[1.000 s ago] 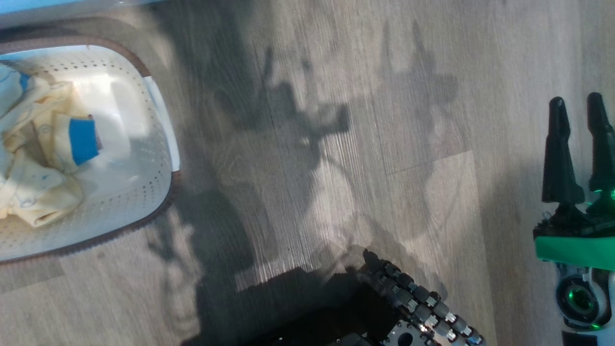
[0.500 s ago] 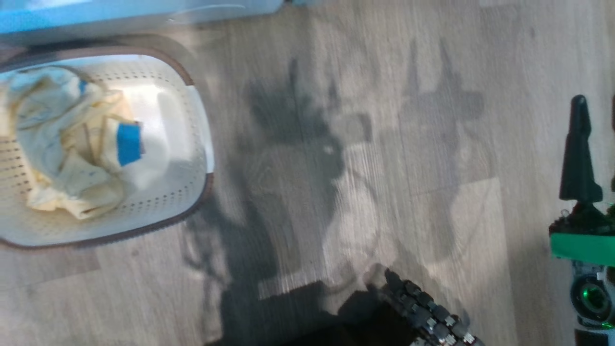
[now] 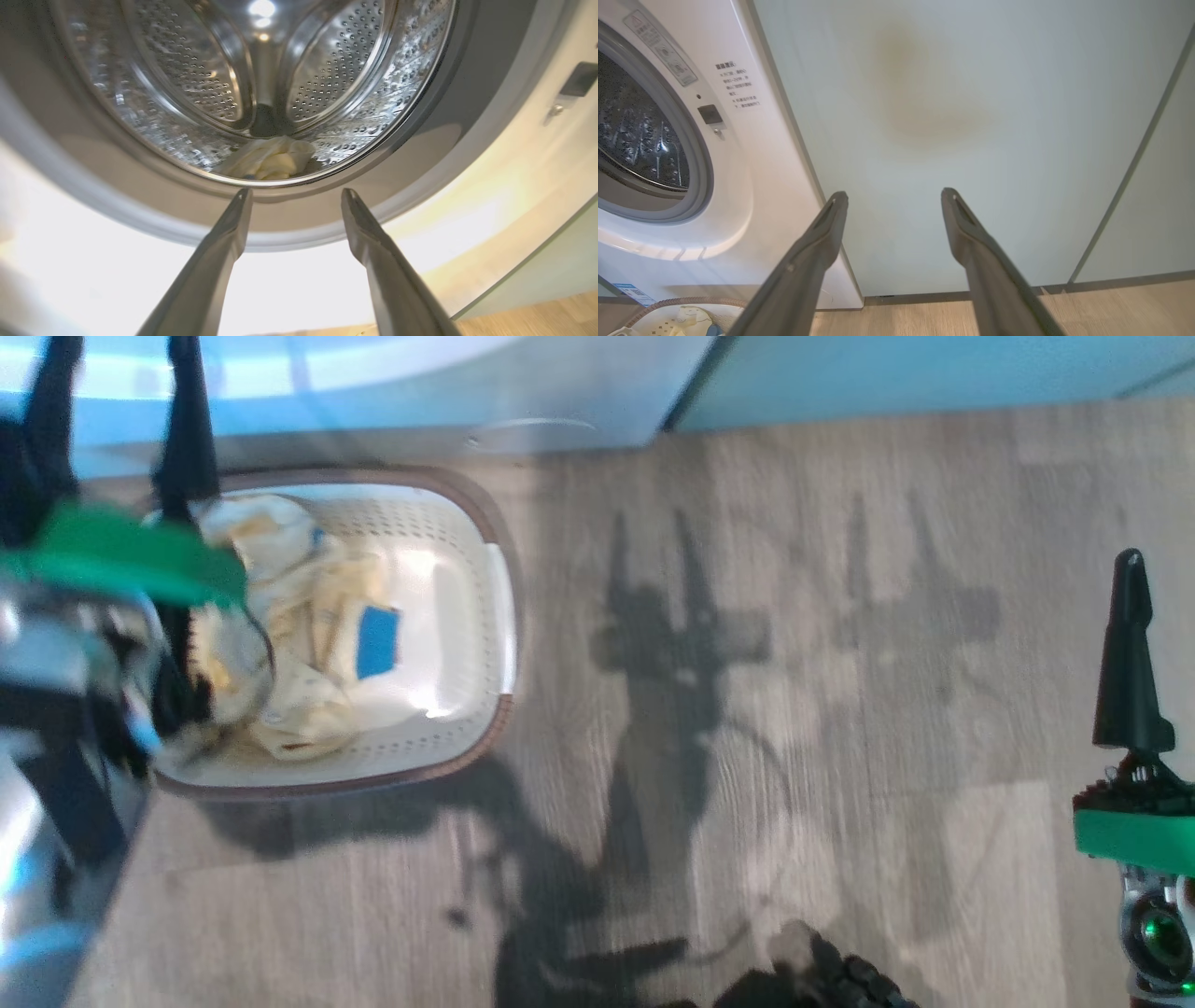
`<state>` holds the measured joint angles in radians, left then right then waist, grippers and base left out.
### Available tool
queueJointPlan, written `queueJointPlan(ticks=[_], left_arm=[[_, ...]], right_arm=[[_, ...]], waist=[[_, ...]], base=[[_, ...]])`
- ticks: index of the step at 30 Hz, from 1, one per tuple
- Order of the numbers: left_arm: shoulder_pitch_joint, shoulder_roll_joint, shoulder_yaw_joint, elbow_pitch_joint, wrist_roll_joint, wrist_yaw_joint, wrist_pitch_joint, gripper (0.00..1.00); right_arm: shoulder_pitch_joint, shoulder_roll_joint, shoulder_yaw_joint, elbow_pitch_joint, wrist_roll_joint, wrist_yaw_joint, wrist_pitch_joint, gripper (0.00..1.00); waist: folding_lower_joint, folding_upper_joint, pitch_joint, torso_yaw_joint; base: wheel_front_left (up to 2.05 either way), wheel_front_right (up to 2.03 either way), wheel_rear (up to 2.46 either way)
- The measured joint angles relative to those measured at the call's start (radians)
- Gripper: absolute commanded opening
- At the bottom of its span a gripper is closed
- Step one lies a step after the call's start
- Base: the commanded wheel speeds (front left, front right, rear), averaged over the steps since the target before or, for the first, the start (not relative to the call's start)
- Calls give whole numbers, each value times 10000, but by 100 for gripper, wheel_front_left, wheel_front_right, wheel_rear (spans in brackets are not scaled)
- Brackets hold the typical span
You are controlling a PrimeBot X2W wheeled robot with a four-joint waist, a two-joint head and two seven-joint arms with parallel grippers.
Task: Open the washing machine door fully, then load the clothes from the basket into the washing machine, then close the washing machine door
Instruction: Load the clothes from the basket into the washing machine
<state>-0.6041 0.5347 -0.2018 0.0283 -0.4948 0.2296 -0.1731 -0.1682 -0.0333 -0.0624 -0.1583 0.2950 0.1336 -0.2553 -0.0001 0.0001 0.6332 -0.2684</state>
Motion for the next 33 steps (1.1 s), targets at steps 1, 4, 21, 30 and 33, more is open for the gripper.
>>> queueJointPlan(ticks=[1,4,21,30,33], left_arm=[[467,-59,96,-326,-12,174,-96,100],[1790,-190,167,-1135,-38,533,-320,100],[5840,-1908,-337,-1402,-82,790,-782,100],[6484,-2410,-263,-963,343,351,-796,100],[6688,-2502,-127,-786,384,134,-796,100]], right_arm=[[4,-2,-19,-21,-98,0,0,100],[70,-2,-44,-75,-387,0,0,100],[2010,-4,-79,393,-1649,0,0,100],[2754,-2,8,813,-1678,0,0,100],[2973,-2,105,922,-1676,0,2,100]], waist=[[0,0,-100,91],[0,0,-452,361],[0,0,-3243,1950],[0,0,-4630,2544],[0,0,-5084,2673]], base=[[0,0,0],[0,0,0],[0,0,0],[0,0,0],[0,0,0]])
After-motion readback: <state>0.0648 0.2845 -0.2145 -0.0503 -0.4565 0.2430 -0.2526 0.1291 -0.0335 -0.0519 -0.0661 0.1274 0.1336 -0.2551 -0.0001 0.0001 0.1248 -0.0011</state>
